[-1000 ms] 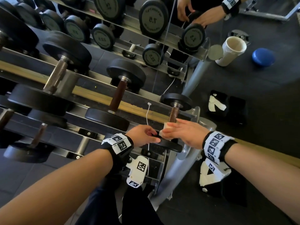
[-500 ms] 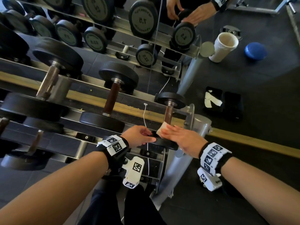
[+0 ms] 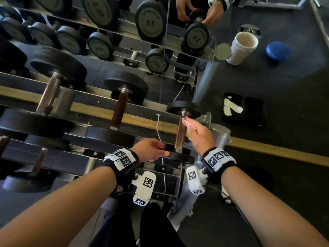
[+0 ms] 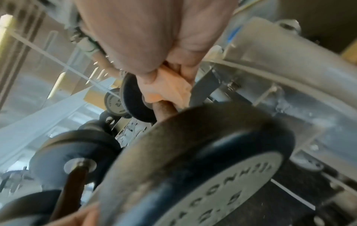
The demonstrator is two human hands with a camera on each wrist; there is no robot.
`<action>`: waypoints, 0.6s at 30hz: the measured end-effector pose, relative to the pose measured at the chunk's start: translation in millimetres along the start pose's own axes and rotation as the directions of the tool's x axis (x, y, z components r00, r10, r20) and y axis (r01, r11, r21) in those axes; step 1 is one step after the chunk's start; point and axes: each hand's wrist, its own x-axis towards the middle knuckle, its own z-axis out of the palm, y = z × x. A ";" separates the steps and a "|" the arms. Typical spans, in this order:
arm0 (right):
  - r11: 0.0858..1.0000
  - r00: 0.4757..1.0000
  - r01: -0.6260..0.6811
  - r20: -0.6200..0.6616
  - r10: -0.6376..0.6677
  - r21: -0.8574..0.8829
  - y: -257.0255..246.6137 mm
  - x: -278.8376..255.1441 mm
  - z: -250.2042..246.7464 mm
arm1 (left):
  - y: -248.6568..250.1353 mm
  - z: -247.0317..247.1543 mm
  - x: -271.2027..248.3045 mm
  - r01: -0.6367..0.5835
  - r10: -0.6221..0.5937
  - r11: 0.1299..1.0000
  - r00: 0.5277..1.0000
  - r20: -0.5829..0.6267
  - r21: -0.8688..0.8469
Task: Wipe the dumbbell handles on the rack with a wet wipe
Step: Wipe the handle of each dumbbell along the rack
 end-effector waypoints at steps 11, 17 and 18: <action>0.995 0.940 -0.104 0.325 0.099 -0.004 25.0 -41.3 1.7 | -1.9 -1.8 3.3 0.002 -0.002 1.000 1.000 0.016 -0.017; 0.971 0.988 -0.084 -0.108 0.111 0.225 0.5 -16.7 -15.1 | -3.0 -1.8 3.5 0.005 -0.004 0.999 1.000 0.027 -0.038; 0.969 0.983 -0.069 -0.147 0.106 0.237 -0.8 -10.9 -13.1 | -3.3 -1.9 3.8 0.006 -0.005 0.999 1.000 0.023 -0.039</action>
